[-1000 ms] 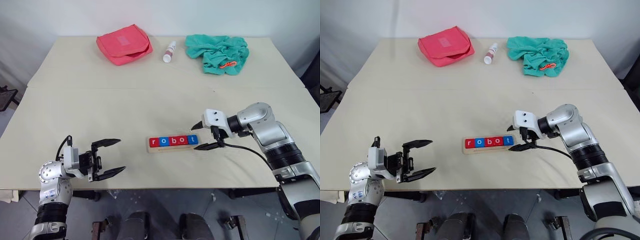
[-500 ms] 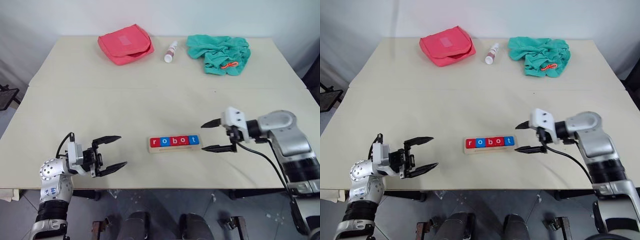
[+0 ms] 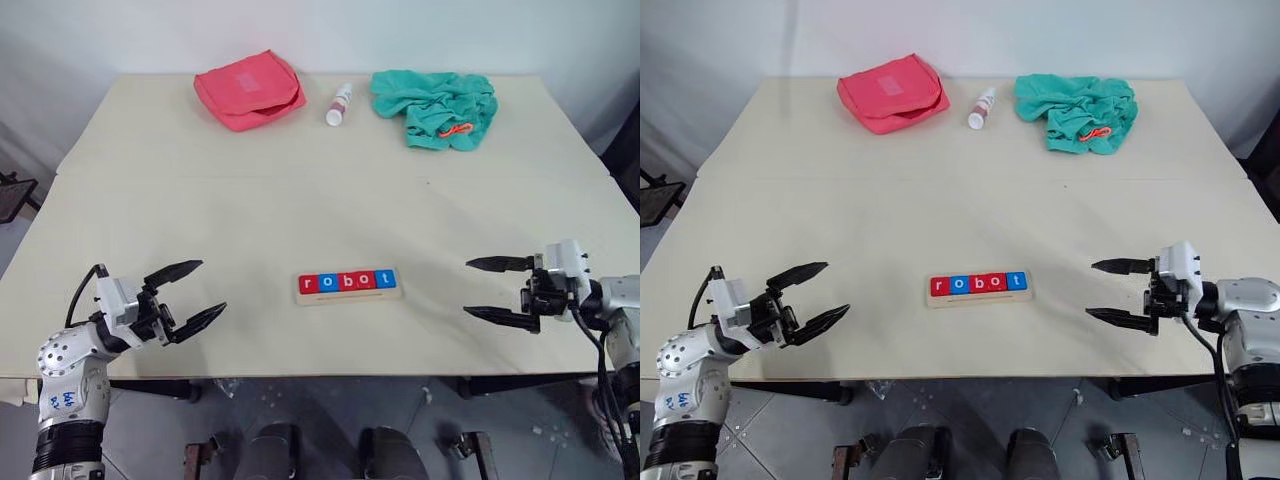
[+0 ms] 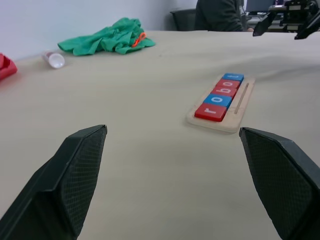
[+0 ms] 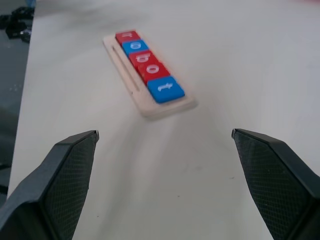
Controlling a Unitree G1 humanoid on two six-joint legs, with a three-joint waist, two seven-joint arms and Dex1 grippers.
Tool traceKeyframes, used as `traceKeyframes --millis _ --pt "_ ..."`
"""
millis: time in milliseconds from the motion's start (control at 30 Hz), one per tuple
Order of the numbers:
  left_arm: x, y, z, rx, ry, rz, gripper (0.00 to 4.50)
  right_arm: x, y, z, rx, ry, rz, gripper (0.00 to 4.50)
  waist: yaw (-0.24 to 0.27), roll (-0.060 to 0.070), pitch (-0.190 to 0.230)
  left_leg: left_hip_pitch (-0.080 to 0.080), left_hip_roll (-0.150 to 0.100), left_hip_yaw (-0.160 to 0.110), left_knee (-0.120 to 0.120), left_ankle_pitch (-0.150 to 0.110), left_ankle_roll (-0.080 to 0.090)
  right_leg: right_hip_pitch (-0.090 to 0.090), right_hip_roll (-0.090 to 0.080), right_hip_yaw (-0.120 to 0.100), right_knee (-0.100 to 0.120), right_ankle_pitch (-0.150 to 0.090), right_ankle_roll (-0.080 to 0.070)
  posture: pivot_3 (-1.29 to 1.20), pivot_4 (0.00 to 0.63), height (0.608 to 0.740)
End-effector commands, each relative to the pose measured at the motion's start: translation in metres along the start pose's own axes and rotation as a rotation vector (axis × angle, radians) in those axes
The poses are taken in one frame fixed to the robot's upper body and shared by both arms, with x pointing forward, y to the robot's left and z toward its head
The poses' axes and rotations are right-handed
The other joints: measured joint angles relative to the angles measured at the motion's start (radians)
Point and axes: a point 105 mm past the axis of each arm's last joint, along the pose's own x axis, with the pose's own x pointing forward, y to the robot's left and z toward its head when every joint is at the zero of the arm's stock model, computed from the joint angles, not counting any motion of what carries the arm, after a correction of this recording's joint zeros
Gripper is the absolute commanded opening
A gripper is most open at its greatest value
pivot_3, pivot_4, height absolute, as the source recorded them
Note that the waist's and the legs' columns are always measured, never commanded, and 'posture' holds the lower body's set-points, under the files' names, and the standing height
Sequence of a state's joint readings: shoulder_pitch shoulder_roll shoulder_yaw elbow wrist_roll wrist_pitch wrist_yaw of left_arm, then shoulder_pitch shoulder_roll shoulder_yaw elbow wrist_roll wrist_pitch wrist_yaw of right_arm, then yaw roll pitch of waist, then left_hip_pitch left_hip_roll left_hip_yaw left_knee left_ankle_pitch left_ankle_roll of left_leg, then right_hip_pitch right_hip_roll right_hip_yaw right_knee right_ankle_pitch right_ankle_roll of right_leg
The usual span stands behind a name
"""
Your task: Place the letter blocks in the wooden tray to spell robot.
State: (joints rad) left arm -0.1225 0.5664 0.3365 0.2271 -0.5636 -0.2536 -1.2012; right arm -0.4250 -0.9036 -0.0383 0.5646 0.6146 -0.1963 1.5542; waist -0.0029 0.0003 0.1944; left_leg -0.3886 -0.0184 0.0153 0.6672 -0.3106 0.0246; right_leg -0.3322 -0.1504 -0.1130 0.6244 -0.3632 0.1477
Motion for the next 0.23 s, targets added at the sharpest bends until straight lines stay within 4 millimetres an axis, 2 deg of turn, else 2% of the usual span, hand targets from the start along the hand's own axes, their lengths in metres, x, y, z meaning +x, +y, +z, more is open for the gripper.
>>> traceKeyframes --millis 33,233 --pt "-0.0059 0.0004 0.0121 0.025 -0.04 -0.013 4.5 -0.0043 -0.0011 0.0116 -0.05 -0.036 0.047 4.46 0.0 0.0 0.0 0.001 0.0 0.0 0.0 0.0 0.0 0.001 0.0 0.0 -0.001 0.0 0.0 0.0 0.15 0.74" --pt "-0.0064 0.0034 0.0146 0.045 -0.07 -0.047 4.5 -0.0014 -0.0096 0.0111 -0.056 -0.041 0.038 4.46 0.002 0.0 0.0 0.001 0.0 -0.001 0.0 0.0 0.0 0.002 0.0 -0.001 -0.002 0.0 0.0 0.0 0.15 0.74"
